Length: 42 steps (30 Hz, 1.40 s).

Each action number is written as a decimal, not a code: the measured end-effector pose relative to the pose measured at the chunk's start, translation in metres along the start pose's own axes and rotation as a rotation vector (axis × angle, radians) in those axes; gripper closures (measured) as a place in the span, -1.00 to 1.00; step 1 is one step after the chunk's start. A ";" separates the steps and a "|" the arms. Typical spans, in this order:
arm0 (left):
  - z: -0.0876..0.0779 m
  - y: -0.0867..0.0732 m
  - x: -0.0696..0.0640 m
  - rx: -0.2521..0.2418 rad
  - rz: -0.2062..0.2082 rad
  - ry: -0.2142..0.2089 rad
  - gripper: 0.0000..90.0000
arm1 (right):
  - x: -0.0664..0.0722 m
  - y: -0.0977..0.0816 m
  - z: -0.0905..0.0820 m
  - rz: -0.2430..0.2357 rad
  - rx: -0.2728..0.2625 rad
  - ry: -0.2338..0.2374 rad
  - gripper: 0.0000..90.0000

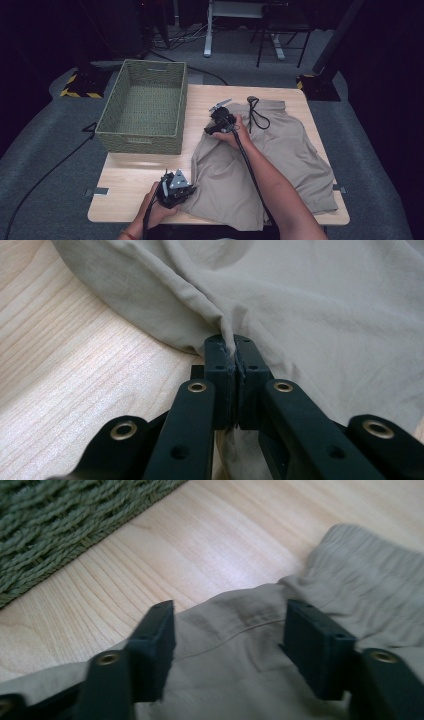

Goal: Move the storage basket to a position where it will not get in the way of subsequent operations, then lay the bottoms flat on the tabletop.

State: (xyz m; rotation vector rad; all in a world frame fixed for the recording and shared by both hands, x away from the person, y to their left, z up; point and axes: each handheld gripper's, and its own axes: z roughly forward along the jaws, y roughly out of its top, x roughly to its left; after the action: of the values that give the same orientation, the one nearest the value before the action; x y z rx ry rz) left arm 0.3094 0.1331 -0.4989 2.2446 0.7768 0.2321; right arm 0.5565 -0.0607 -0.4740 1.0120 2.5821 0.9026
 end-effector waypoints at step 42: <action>-0.003 0.001 0.004 -0.003 -0.032 0.056 0.93 | 0.002 0.009 -0.018 -0.068 -0.029 0.013 0.98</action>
State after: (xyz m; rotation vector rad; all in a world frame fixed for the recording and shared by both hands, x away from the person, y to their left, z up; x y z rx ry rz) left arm 0.3117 0.1366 -0.4958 2.2298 0.8403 0.2817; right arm 0.5520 -0.0629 -0.4541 0.9080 2.5891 0.9291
